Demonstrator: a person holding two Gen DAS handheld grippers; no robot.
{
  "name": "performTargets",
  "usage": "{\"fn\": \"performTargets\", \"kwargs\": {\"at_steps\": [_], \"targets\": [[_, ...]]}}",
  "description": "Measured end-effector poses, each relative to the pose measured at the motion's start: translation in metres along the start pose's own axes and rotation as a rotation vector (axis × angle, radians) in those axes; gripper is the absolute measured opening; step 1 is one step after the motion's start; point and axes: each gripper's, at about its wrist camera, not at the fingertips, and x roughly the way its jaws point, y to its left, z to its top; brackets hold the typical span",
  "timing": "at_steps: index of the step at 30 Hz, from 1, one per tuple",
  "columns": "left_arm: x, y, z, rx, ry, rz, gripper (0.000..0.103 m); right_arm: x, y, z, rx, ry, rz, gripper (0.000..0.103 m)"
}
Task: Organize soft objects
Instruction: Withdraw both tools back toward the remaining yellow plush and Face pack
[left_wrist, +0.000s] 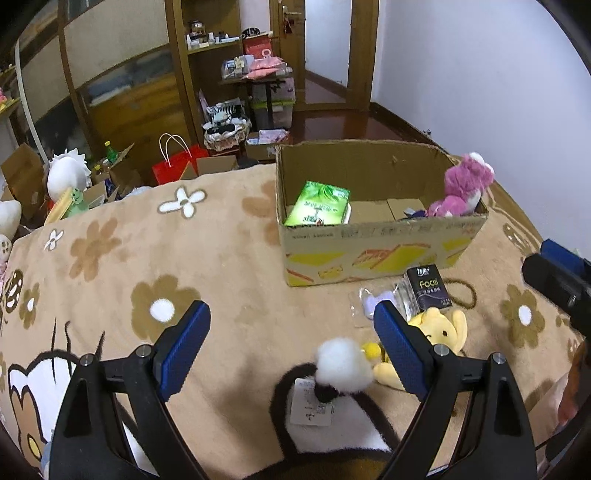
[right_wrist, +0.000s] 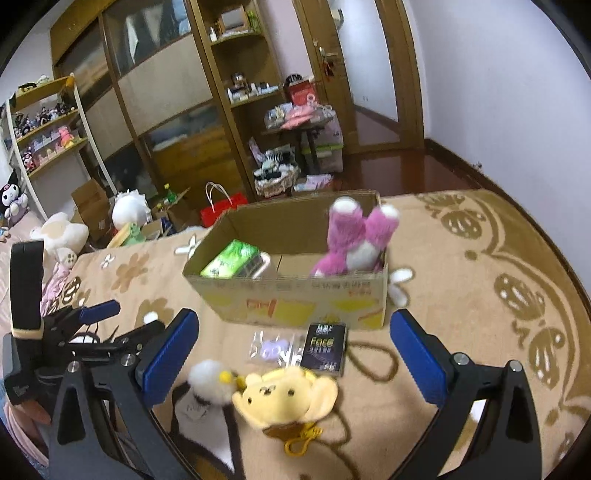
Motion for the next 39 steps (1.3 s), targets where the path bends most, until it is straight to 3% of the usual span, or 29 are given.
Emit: {"fn": "performTargets", "kwargs": {"at_steps": [13,39], "targets": [[0.032,0.001,-0.003,-0.032,0.104,-0.038,0.089,0.026,0.007,-0.027,-0.023,0.103,-0.043,0.103],[0.076,-0.016,-0.011,0.014,0.265,-0.045,0.089,0.098,0.018,-0.056,-0.12,0.314,-0.097,0.103]]}}
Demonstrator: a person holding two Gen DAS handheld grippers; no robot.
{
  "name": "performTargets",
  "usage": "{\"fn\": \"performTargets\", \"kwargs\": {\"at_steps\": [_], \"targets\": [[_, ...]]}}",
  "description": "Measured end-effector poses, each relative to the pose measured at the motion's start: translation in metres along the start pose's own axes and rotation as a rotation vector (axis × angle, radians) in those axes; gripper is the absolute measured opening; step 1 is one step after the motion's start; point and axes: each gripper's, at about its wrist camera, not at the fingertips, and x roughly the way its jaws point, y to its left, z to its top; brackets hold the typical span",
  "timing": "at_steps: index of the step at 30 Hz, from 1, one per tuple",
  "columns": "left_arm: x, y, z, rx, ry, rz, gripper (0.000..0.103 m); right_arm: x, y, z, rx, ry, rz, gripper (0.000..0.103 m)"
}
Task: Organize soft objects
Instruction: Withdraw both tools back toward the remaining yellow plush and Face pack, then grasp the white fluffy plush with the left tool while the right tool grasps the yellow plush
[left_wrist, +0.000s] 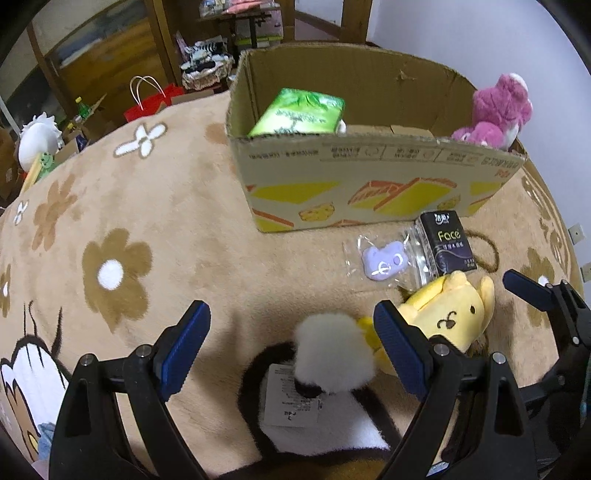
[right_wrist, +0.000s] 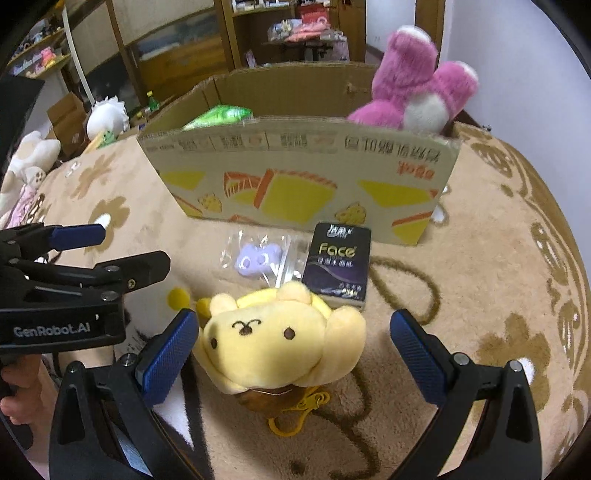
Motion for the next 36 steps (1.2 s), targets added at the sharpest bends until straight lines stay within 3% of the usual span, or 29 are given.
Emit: {"fn": "performTargets", "kwargs": {"at_steps": [17,28,35,36], "targets": [[0.032,-0.008,-0.006,0.033,0.148,-0.018,0.086,0.029,0.012,-0.004,-0.032,0.097,0.006,0.103],[0.051,-0.004,-0.014,-0.022,0.261,-0.096,0.055,0.042,0.017,-0.006,-0.041,0.152,0.041,0.103],[0.054,-0.003,-0.016,-0.008,0.261,-0.067,0.037,0.042,0.02,-0.007,-0.049,0.149,0.042,0.103],[0.054,-0.003,-0.016,-0.008,0.26,-0.065,0.035,0.041,0.018,-0.007,-0.043,0.146,0.054,0.098]]}}
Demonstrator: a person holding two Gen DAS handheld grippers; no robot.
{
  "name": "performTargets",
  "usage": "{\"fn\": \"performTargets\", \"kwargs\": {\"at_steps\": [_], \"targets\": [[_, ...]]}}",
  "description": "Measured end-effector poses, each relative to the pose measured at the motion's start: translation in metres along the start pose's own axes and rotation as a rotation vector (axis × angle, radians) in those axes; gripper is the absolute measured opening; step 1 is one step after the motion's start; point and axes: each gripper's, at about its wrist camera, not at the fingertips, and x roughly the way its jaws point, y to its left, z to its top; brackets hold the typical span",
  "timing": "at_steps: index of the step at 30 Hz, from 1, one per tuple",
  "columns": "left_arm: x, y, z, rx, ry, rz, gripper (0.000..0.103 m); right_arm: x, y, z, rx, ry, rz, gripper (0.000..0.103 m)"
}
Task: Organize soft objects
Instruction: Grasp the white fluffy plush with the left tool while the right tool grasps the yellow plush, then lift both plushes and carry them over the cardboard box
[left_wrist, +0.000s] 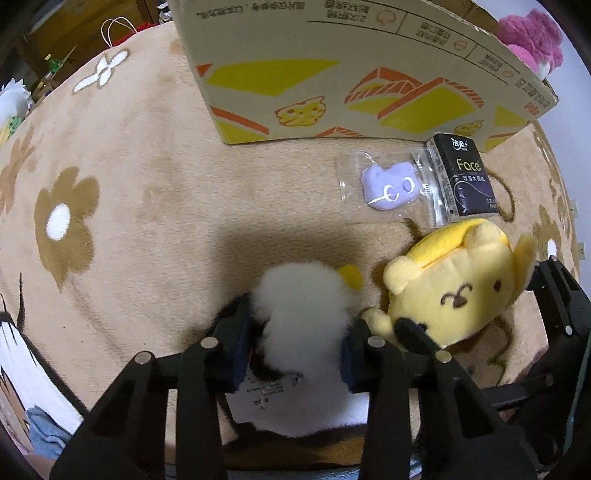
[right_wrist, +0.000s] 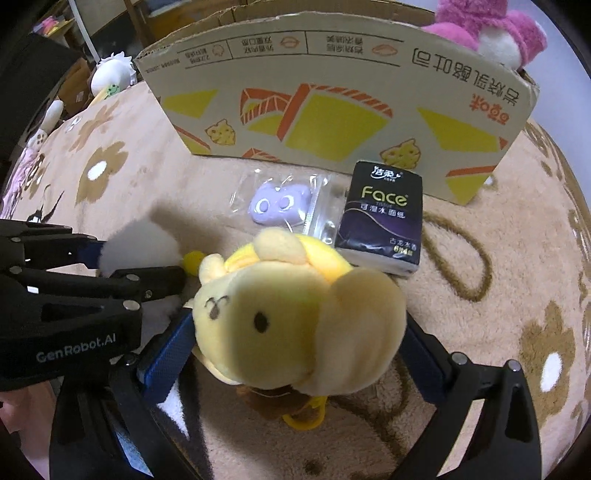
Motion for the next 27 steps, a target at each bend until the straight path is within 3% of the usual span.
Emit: {"fn": "performTargets", "kwargs": {"at_steps": [3,7,9,18,27], "targets": [[-0.003,0.001,-0.001,0.0,-0.017,-0.001,0.033,-0.003,-0.002,0.0,0.009,-0.003,0.035,0.084],[-0.017,-0.002,-0.006,0.003,-0.056,0.033,0.033,-0.007,-0.003,-0.001,0.015,-0.009,0.049,0.076],[-0.021,0.001,-0.006,-0.006,-0.076,0.065,0.033,-0.012,-0.003,-0.001,0.014,-0.025,0.048,0.074],[-0.05,0.012,-0.011,-0.026,-0.212,0.065,0.033,-0.047,-0.015,-0.002,0.056,-0.183,0.027,0.07],[-0.094,-0.001,-0.015,0.019,-0.473,0.127,0.033,-0.092,-0.027,-0.003,0.115,-0.413,0.012,0.07]]}}
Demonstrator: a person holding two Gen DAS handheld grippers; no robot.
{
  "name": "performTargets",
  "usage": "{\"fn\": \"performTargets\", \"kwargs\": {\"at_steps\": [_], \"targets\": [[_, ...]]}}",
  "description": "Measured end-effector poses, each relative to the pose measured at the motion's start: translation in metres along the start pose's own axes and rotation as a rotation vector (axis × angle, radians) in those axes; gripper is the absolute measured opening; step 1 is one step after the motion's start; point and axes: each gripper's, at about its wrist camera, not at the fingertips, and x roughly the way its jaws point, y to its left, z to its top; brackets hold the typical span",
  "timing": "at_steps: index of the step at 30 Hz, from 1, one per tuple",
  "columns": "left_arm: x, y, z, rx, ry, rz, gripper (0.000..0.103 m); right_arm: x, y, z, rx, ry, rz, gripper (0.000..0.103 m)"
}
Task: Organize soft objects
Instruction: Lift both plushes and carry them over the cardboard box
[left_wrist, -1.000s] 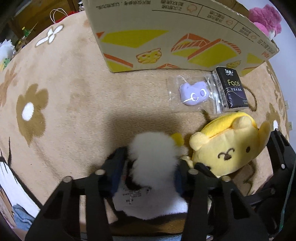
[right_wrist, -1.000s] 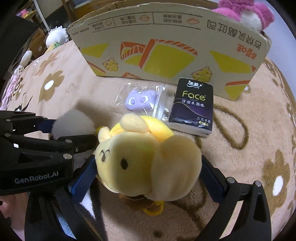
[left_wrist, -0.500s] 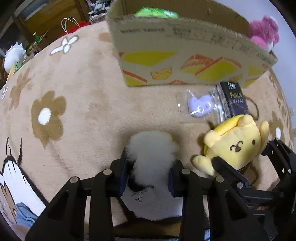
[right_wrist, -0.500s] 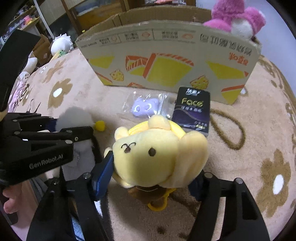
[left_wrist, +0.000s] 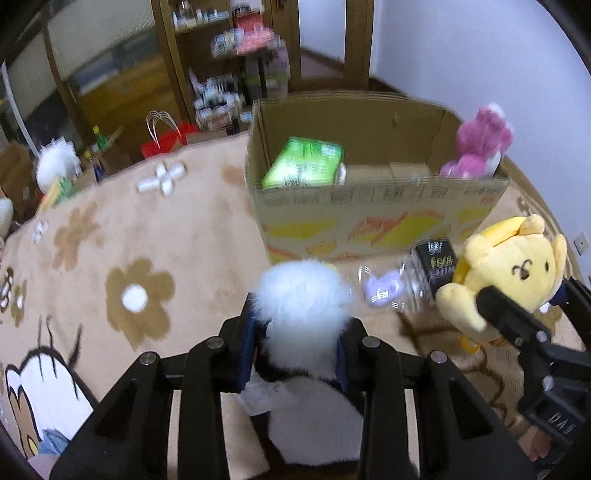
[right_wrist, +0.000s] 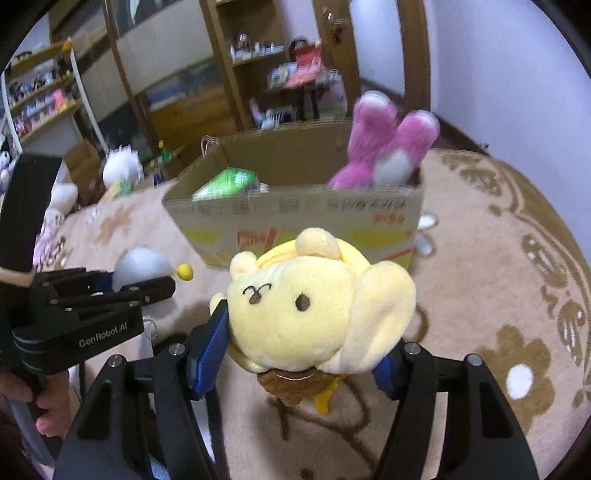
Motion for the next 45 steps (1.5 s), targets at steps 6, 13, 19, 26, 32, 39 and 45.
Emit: {"fn": "performTargets", "kwargs": {"at_steps": [6,13,19,26,32,39,45], "targets": [[-0.027,-0.004,0.006,0.001,-0.153,0.018,0.033,-0.03,0.003,0.009,-0.022,-0.159,-0.033,0.07],[-0.046,0.001,0.01,0.016,-0.249,0.046,0.033,-0.051,0.008,0.019,-0.044,-0.255,-0.05,0.07],[-0.06,0.002,0.017,0.022,-0.333,0.085,0.033,-0.056,0.005,0.027,-0.038,-0.3,-0.04,0.07],[-0.063,0.005,0.036,0.009,-0.412,0.101,0.033,-0.053,-0.001,0.042,-0.036,-0.34,-0.037,0.071],[-0.056,0.005,0.048,0.014,-0.458,0.112,0.033,-0.054,-0.005,0.054,-0.046,-0.39,-0.019,0.071],[-0.041,-0.002,0.064,0.049,-0.464,0.124,0.033,-0.05,-0.002,0.064,-0.08,-0.427,0.002,0.071],[-0.031,-0.003,0.077,0.043,-0.466,0.104,0.033,-0.039,0.0,0.073,-0.103,-0.433,0.011,0.071]]}}
